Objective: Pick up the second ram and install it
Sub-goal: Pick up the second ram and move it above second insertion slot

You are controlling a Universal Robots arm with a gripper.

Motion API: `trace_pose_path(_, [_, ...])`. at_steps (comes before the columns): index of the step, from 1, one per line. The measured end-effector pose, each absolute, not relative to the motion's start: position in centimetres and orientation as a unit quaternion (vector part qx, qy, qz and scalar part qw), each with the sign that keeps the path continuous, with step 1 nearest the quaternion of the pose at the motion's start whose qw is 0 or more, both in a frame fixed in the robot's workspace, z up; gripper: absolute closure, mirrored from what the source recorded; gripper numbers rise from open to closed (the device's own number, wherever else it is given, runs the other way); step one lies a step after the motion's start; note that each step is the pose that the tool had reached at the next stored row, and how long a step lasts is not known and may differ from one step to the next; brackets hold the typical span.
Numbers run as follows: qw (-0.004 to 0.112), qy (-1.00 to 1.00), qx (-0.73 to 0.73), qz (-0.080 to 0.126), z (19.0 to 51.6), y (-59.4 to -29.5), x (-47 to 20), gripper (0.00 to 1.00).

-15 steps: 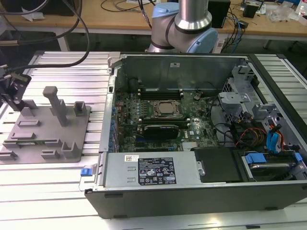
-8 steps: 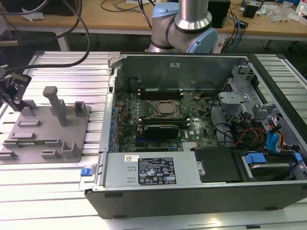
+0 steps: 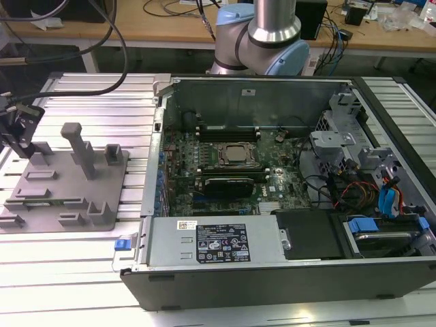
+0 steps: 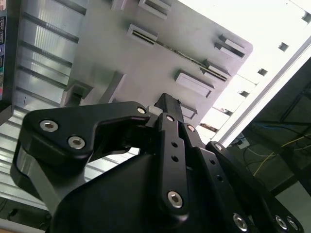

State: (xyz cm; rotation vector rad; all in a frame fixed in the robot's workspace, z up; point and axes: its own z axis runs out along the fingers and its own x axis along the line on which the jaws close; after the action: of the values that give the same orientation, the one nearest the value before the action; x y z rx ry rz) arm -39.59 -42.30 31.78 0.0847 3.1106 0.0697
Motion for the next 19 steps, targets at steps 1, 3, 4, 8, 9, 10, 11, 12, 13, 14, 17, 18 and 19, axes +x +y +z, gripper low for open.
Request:
trace_pose_path(1, [0.014,1.0,0.015,0.023,31.76,-42.3,-39.59,0.92])
trace_pose_path(3, [0.013,0.999,-0.041,0.023,31.67,-42.3,-39.59,0.92])
trace_pose_path(4, [0.012,0.998,-0.062,0.024,31.63,-42.3,-39.59,0.92])
trace_pose_path(8, [0.011,0.99,-0.141,0.024,31.47,-42.3,-39.59,0.92])
trace_pose_path(9, [0.01,0.988,-0.153,0.025,31.46,-42.3,-39.59,0.92])
trace_pose_path(10, [0.01,0.986,-0.162,0.025,31.44,-42.3,-39.59,0.92])
trace_pose_path(11, [0.01,0.984,-0.176,0.025,31.42,-42.3,-39.59,0.92])
trace_pose_path(12, [0.009,0.983,-0.184,0.025,31.41,-42.3,-39.59,0.92])
trace_pose_path(13, [0.009,0.98,-0.196,0.025,31.4,-42.3,-39.59,0.92])
trace_pose_path(14, [0.009,0.978,-0.205,0.025,31.39,-42.3,-39.59,0.92])
trace_pose_path(17, [0.007,0.965,-0.262,0.025,31.33,-42.3,-39.6,0.92])
trace_pose_path(18, [0.007,0.96,-0.279,0.025,31.32,-42.3,-39.6,0.92])
trace_pose_path(19, [0.006,0.955,-0.295,0.025,31.32,-42.3,-39.59,0.92])
